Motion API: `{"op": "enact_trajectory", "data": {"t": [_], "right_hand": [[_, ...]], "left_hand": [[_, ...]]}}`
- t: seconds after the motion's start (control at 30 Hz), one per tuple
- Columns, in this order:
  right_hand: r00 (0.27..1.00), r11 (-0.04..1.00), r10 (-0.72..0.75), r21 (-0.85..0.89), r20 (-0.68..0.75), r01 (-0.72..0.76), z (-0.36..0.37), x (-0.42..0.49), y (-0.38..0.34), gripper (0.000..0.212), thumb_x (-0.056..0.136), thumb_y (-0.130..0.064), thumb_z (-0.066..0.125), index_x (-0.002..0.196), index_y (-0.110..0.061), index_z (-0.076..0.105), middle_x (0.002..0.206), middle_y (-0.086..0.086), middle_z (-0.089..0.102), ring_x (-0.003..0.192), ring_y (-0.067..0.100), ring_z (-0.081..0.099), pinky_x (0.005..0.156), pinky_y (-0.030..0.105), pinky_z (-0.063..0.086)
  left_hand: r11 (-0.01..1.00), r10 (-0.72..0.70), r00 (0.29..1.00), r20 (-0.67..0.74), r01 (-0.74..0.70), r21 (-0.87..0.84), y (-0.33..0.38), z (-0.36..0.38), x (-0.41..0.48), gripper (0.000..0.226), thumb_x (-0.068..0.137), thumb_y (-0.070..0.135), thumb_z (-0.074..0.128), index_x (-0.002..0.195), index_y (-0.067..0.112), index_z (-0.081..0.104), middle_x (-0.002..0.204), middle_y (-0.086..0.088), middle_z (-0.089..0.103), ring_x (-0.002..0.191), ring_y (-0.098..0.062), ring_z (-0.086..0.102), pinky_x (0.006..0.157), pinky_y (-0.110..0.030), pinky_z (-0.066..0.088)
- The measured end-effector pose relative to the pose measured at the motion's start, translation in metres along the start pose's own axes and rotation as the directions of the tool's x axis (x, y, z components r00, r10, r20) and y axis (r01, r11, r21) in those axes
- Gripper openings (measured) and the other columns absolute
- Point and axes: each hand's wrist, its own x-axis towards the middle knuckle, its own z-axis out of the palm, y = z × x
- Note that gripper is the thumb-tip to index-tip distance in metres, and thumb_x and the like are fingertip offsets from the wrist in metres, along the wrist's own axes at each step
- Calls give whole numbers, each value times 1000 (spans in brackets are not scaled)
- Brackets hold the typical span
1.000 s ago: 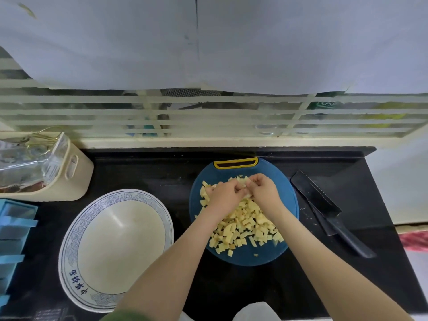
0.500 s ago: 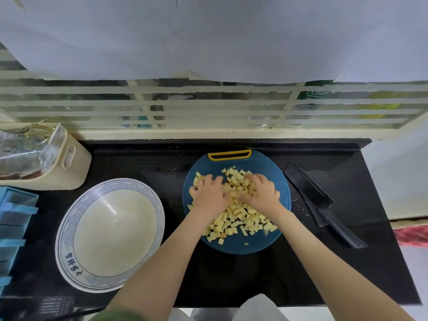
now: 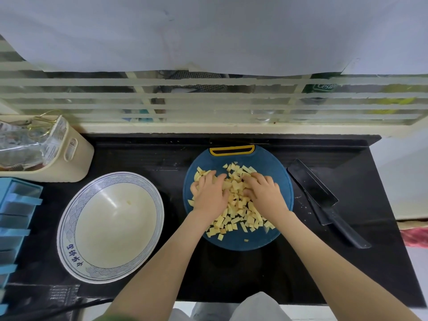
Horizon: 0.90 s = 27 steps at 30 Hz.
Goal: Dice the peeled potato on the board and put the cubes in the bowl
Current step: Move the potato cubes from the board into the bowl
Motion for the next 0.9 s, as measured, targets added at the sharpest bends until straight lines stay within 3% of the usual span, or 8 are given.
{"op": "enact_trajectory", "data": {"t": [0.13, 0.27, 0.4, 0.47, 0.53, 0.6, 0.67, 0.9], "right_hand": [[993, 995, -7, 96, -122, 19, 3, 1, 3, 27, 102, -22, 46, 122, -18, 63, 127, 1, 59, 111, 26, 54, 93, 38, 37], [982, 991, 44, 133, -185, -20, -1, 4, 2, 25, 102, -24, 45, 108, -12, 66, 112, 2, 66, 110, 25, 57, 95, 36, 32], [967, 965, 154, 242, -203, -103, -1, 3, 5, 24, 100, -25, 52, 108, -8, 67, 132, 4, 55, 138, 22, 35, 107, 37, 19], [974, 941, 173, 317, -149, -119, -2, 3, 5, 29, 96, -27, 58, 121, -12, 61, 146, 3, 43, 141, 22, 28, 110, 42, 18], [990, 921, 143, 364, 8, -136, -4, 2, 2, 61, 89, -34, 67, 142, -22, 40, 154, -1, 31, 143, 23, 25, 112, 48, 19], [988, 966, 68, 237, 141, -100, -4, 0, -2, 94, 80, -46, 73, 153, -31, 15, 160, -1, 18, 146, 25, 18, 114, 52, 18], [983, 996, 29, 77, 183, -44, -3, 0, -4, 104, 77, -53, 73, 154, -35, 6, 162, 2, 11, 146, 29, 13, 114, 53, 18], [980, 1000, 1, -1, 200, -1, -9, 16, -4, 75, 79, -45, 69, 142, -27, 31, 136, 7, 31, 126, 30, 32, 104, 44, 35]], "left_hand": [[999, 35, 999, -13, -35, -5, 2, 1, 1, 41, 97, 33, 43, 139, 35, 42, 151, 0, 26, 137, -19, 19, 104, -39, 9], [997, 68, 997, 29, -69, 35, 5, 4, 2, 45, 95, 44, 44, 140, 36, 39, 152, 1, 26, 137, -20, 18, 105, -42, 10], [996, 42, 996, 83, -49, 78, 6, 9, 2, 60, 91, 54, 45, 146, 35, 30, 156, 1, 18, 141, -21, 14, 112, -46, 6], [997, 46, 997, 69, -50, 63, 5, 11, 1, 58, 91, 50, 45, 146, 35, 29, 157, 2, 16, 142, -21, 14, 113, -47, 5], [997, 70, 997, 19, -71, 39, 3, 11, 1, 52, 93, 38, 44, 144, 34, 33, 157, 5, 18, 140, -19, 18, 111, -44, 7], [996, 84, 996, -26, -83, 9, 2, 10, 0, 49, 93, 25, 43, 141, 33, 38, 155, 6, 21, 138, -17, 20, 110, -43, 9], [997, 66, 996, -52, -67, -22, 1, 10, 0, 50, 93, 17, 44, 140, 34, 39, 155, 5, 21, 138, -18, 19, 110, -45, 10], [997, 13, 995, -99, -21, -73, 1, 8, -1, 46, 93, 15, 46, 137, 28, 45, 155, -1, 21, 140, -21, 16, 109, -44, 13]]}}
